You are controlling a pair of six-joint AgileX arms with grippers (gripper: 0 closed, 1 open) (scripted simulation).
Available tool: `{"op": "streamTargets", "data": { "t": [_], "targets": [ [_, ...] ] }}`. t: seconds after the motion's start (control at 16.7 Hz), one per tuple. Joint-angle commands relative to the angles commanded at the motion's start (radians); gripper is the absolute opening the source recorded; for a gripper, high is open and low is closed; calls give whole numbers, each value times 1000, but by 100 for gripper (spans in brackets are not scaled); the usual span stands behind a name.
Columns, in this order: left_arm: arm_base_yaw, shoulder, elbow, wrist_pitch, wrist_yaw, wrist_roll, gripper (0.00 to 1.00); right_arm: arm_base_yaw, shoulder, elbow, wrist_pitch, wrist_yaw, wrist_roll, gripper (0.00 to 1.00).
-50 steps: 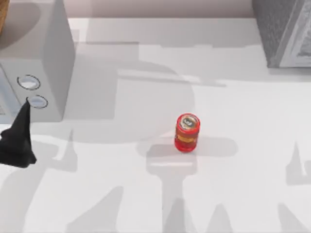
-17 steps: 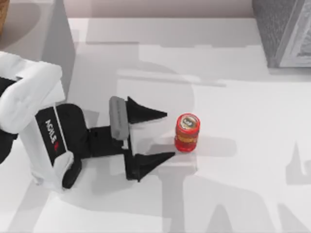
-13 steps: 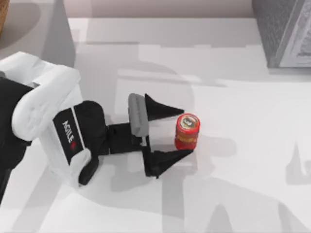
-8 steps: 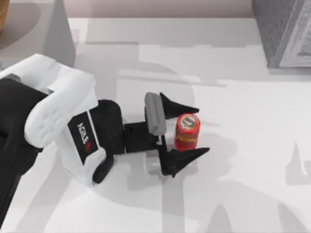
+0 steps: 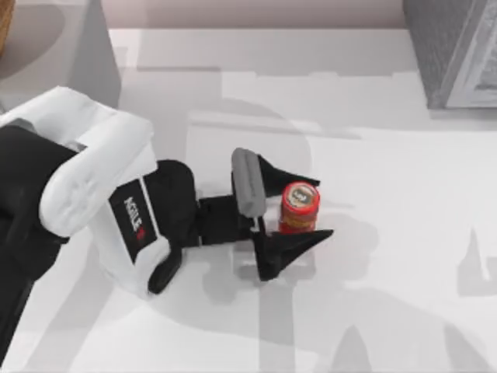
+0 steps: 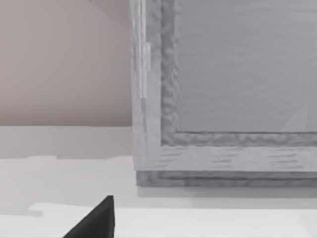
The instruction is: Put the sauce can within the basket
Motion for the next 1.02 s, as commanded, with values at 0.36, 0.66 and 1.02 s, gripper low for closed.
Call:
{"op": "streamTargets", "data": {
  "t": [0.36,0.66,1.02],
  "targets": [
    [0,0,0,0,0,0,17,0,0,0,0,0,0,100],
    [0,0,0,0,0,0,0,0,0,0,0,0,0,100],
    [2,-2,-1,-1,0,1,0,0,0,0,0,0,0,100]
  ]
}}
